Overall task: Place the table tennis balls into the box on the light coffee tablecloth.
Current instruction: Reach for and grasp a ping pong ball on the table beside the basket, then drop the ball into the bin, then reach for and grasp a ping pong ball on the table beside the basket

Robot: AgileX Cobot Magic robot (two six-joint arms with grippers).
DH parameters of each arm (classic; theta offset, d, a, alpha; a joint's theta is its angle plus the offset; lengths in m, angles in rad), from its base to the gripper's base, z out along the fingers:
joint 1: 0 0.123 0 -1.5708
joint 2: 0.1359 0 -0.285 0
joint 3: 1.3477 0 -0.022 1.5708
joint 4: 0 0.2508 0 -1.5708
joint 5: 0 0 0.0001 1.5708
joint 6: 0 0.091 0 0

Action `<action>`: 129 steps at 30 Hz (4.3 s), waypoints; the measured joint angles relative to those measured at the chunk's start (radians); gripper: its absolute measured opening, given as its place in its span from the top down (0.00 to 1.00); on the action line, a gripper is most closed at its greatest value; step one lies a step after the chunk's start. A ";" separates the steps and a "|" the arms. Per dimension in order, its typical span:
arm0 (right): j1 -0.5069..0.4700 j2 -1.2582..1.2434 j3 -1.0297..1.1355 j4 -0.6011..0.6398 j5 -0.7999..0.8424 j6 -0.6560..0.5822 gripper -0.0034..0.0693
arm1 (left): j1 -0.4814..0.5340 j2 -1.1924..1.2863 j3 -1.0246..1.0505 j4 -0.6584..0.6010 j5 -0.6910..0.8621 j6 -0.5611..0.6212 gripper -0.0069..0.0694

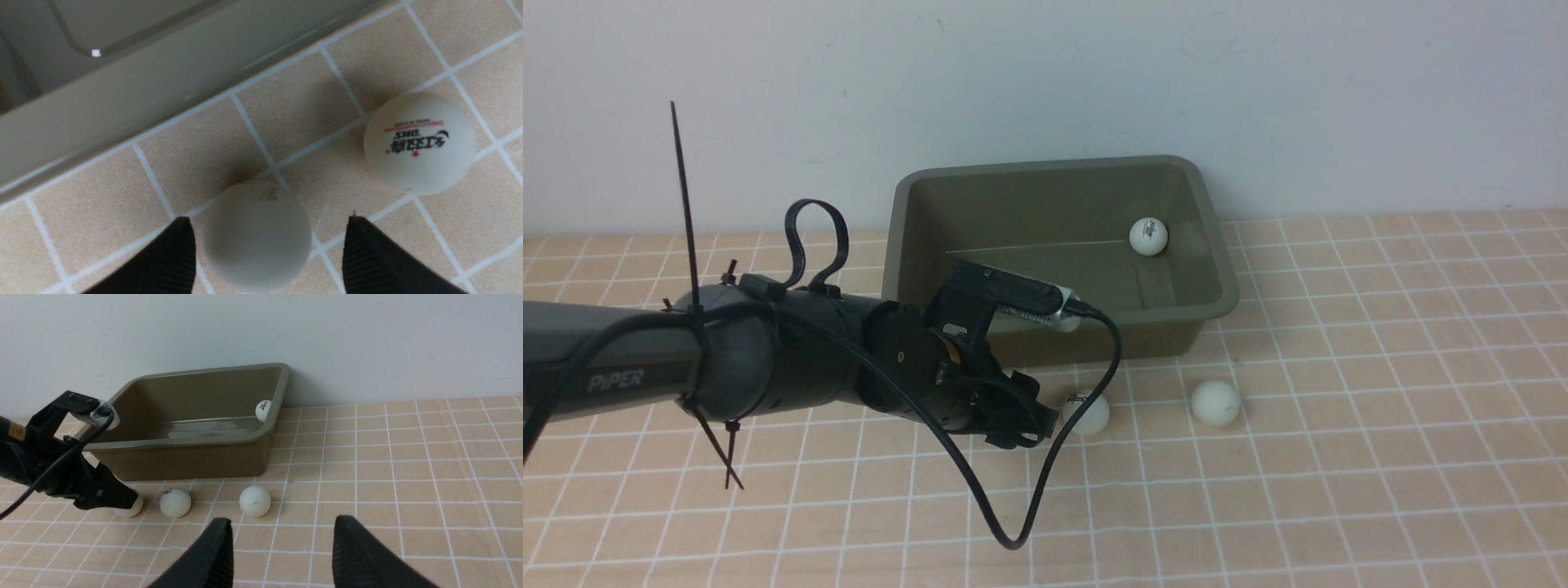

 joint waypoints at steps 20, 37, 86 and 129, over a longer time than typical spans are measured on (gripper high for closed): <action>0.000 0.000 0.000 0.000 0.000 0.000 0.52 | 0.000 -0.001 -0.001 0.000 0.013 0.063 0.56; 0.000 0.000 0.000 0.000 0.000 0.000 0.52 | 0.006 -0.360 -0.005 -0.029 0.180 0.142 0.56; 0.000 0.284 -0.020 0.561 0.046 -0.723 0.52 | 0.156 -0.630 -0.231 -0.068 1.032 0.261 0.90; 0.299 1.797 -0.739 0.074 -0.190 -0.326 0.27 | 0.156 -1.041 0.108 -0.202 0.809 0.367 0.90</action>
